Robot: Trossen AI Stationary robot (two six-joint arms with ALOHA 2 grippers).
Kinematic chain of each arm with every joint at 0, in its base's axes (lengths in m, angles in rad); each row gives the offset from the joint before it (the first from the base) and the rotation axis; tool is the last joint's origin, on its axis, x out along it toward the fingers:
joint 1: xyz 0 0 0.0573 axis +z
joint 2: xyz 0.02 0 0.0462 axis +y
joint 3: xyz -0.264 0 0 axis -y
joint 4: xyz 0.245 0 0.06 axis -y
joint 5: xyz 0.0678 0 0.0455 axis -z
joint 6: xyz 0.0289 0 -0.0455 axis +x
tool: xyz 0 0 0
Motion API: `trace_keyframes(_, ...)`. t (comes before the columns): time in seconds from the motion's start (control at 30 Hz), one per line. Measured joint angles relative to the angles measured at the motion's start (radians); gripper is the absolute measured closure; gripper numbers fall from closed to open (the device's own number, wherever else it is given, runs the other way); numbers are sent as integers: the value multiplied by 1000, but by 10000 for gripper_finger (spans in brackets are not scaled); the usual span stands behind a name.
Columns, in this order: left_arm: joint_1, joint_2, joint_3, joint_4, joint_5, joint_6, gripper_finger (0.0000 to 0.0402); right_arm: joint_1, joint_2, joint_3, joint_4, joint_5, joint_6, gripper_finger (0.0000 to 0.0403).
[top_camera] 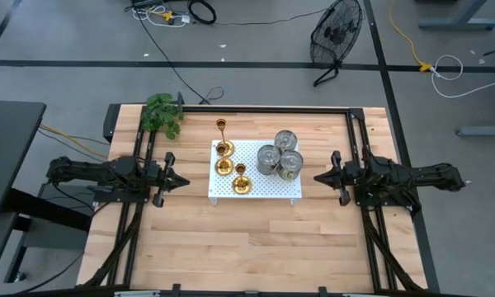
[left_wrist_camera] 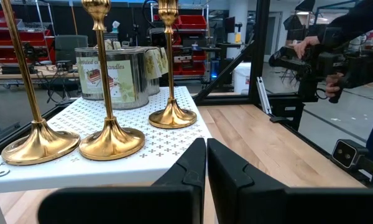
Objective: Pick & Place candle stick holders
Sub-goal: Return to Home Position
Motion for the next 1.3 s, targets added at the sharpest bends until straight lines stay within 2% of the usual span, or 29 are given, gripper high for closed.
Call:
trace_keyframes(0.2, 0, 0, 0, 0, 0, 0, 383, 0, -33, 0, 0, 0, -14, 403)
trace_keyframes(0.53, 0, 0, 0, 0, 0, 0, 383, 0, -32, 0, 0, 1, -15, 402)
trace_keyframes(0.83, 0, 0, 0, 0, 0, 0, 383, 0, -32, 0, 0, 11, -8, 381)
trace_keyframes(1.3, 0, 0, 0, 0, 0, 0, 383, 0, -32, 0, 0, 11, -8, 382)
